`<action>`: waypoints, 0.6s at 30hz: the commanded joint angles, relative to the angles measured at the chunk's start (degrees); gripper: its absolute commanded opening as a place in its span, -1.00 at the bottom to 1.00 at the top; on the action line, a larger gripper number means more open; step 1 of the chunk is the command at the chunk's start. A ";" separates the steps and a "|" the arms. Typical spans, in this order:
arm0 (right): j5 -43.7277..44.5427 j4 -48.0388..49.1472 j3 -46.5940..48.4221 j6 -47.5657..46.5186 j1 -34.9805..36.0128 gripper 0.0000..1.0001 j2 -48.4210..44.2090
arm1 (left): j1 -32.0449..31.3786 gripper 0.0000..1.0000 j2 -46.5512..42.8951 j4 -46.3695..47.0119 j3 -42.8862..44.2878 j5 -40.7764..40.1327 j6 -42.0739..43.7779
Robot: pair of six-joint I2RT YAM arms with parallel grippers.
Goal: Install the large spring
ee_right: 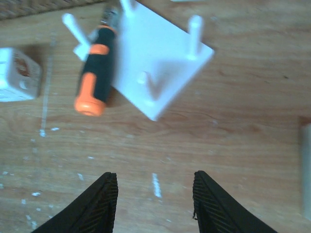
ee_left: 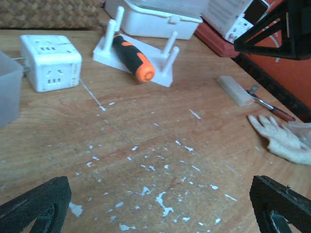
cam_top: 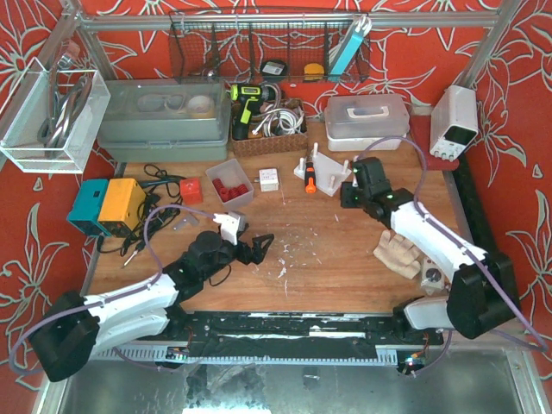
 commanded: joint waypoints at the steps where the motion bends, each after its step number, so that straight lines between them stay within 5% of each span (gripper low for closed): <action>1: 5.22 5.92 0.99 2.09 6.59 -0.08 3.19 | -0.23 0.98 -2.00 -1.38 1.13 -5.82 0.54; 11: 11.71 7.20 13.40 1.03 11.45 0.07 20.08 | -0.24 0.98 -13.12 2.78 -5.21 -5.55 1.47; 18: 11.30 4.92 22.11 1.62 11.82 0.12 30.13 | -0.28 0.98 -12.41 1.88 -4.29 -4.55 1.23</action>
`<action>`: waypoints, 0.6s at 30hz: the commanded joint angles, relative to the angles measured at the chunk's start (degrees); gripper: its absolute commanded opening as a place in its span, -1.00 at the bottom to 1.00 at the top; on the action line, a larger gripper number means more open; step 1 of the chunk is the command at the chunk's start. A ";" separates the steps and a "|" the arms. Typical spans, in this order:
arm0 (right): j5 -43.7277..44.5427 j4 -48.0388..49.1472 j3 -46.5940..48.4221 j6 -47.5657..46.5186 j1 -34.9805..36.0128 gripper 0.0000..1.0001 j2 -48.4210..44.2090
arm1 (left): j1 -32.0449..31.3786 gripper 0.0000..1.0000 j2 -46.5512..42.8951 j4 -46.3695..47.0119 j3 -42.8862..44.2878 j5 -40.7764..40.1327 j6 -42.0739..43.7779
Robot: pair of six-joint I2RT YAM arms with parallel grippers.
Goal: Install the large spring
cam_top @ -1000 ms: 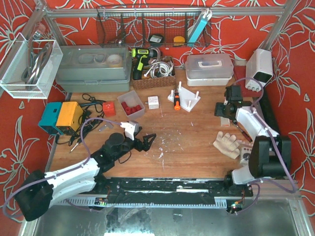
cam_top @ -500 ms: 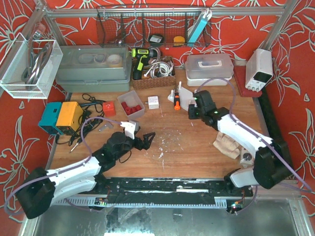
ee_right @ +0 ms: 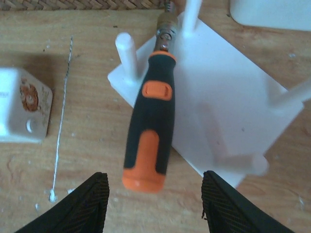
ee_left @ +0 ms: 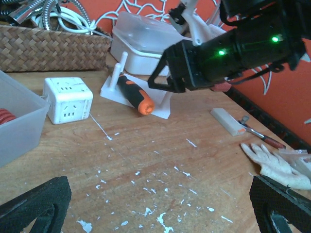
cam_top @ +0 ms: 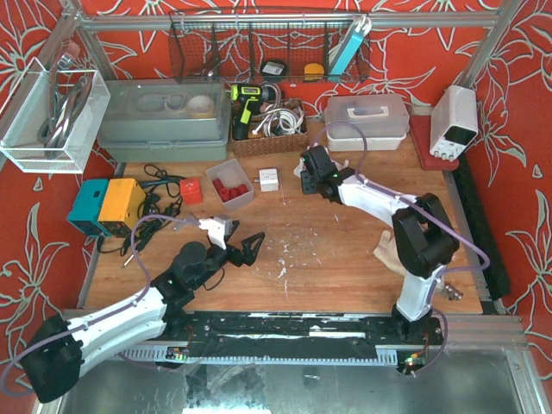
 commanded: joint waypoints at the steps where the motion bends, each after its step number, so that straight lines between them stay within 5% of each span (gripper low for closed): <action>1: 1.30 -2.11 5.86 0.75 0.41 0.14 5.44 | -0.29 0.98 1.39 0.89 1.20 0.45 0.10; 18: 6.16 -9.38 19.63 2.74 0.34 0.17 21.02 | -0.31 0.98 5.43 2.32 2.84 6.55 -1.17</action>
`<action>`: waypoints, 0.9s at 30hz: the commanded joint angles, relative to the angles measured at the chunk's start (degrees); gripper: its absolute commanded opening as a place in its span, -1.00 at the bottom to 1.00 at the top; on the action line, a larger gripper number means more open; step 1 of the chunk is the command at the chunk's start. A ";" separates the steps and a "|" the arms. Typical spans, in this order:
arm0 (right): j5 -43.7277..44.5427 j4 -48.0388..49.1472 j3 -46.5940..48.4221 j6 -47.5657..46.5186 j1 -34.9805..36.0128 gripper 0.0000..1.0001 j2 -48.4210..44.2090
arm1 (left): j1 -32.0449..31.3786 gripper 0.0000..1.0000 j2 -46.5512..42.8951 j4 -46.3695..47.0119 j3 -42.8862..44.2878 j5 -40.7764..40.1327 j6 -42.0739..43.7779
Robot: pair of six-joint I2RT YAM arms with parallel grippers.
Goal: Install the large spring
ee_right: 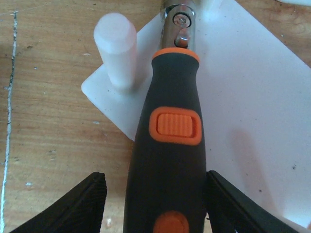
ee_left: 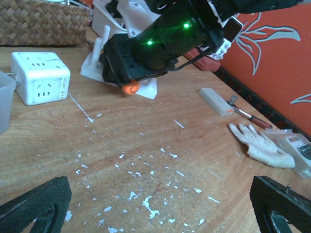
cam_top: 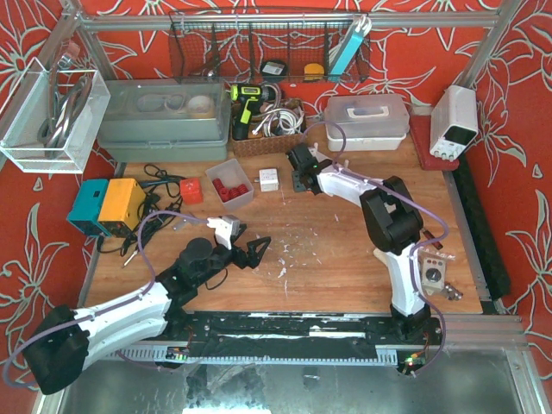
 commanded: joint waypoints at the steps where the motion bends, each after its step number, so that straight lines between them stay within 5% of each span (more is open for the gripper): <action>1: 2.23 -4.08 3.95 1.67 0.33 0.15 2.89 | -0.27 0.98 -0.10 2.04 1.51 1.73 -0.19; 14: 2.29 -4.78 1.05 0.48 0.38 -0.49 -1.69 | -0.26 0.98 -2.12 0.71 1.22 -0.32 0.63; 23: -4.41 0.09 -14.47 -3.13 0.42 -0.99 -18.73 | -0.32 0.98 -1.15 0.39 1.59 -0.73 1.02; 27: -6.80 1.65 -22.79 -5.33 0.42 -1.00 -28.96 | -0.30 0.98 -2.19 -0.18 1.45 -1.06 0.99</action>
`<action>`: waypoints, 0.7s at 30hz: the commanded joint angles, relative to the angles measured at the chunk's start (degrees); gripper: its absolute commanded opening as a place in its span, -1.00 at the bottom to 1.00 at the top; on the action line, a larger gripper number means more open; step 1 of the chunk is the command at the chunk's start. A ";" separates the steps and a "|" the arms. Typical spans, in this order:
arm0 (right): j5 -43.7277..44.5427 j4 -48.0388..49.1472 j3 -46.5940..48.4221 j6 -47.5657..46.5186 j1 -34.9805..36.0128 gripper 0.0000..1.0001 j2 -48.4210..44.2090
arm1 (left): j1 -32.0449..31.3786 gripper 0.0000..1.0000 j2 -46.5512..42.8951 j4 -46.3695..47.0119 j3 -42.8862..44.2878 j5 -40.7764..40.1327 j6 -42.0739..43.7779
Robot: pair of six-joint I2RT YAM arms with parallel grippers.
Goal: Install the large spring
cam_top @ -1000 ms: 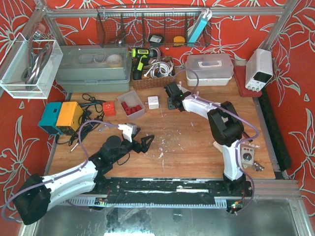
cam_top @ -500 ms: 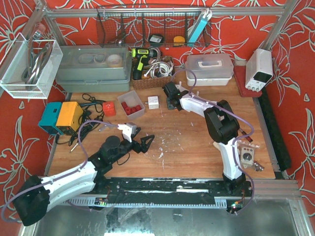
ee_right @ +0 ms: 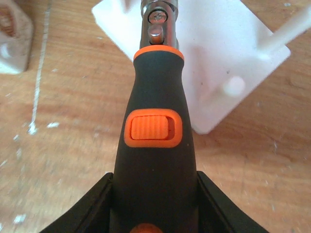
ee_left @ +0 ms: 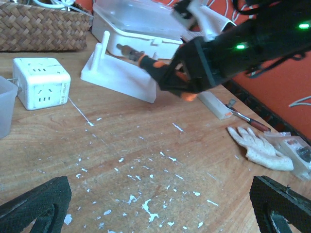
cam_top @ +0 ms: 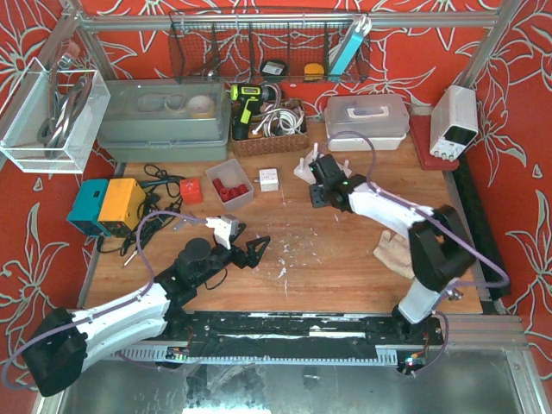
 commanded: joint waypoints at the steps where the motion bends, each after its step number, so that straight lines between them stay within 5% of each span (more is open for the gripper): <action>1: -2.22 3.02 -6.41 -3.29 0.36 -1.00 -11.59 | -0.31 0.98 -1.33 -0.06 1.28 -1.13 0.78; 11: 3.12 2.32 -16.16 -7.16 -6.43 -1.00 -24.11 | -0.32 0.98 -0.72 -0.19 1.29 -1.49 0.24; 21: -2.25 4.88 -12.76 -9.16 -19.83 -1.00 -10.13 | -0.31 0.98 0.02 -0.73 1.51 -3.11 0.12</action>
